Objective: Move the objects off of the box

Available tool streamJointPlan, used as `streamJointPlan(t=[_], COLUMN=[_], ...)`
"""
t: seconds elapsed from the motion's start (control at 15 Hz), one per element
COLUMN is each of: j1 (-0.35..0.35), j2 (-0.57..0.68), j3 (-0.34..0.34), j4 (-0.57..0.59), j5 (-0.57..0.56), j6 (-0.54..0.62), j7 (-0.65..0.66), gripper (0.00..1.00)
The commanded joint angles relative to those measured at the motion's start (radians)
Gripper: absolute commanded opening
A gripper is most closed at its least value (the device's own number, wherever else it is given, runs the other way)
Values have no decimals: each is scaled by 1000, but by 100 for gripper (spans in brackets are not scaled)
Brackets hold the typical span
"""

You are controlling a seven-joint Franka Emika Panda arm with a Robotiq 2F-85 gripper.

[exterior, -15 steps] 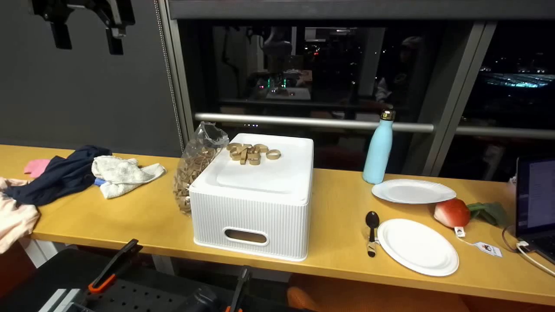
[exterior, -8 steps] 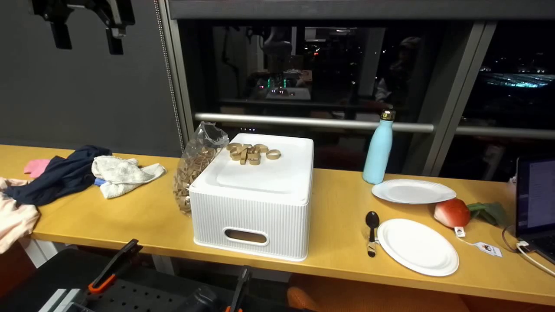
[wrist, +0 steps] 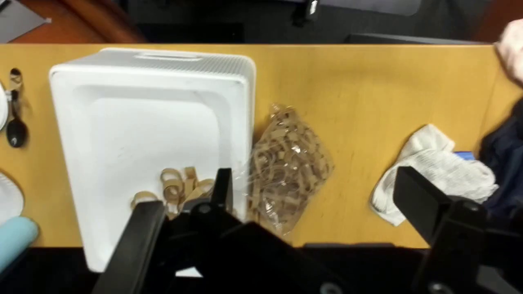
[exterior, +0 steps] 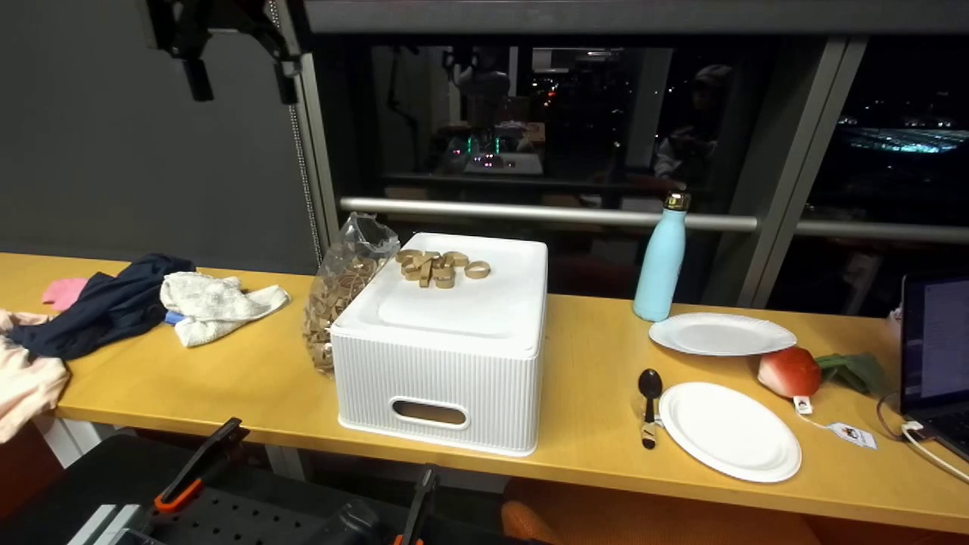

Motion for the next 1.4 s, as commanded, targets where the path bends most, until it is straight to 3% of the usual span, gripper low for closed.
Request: streamJointPlan(t=[0.0,0.27,0.6,1.33], j1=[-46,-85,-109,-189], j2=[107,280,424,685], j3=[-63,-146,-144,-98], j4=[-3,13,47,222], j5=[-65,-14,104,157], j6=[194,407,525,569], j7=[-105,-248,-348,-424], gripper=[100,100,100,100])
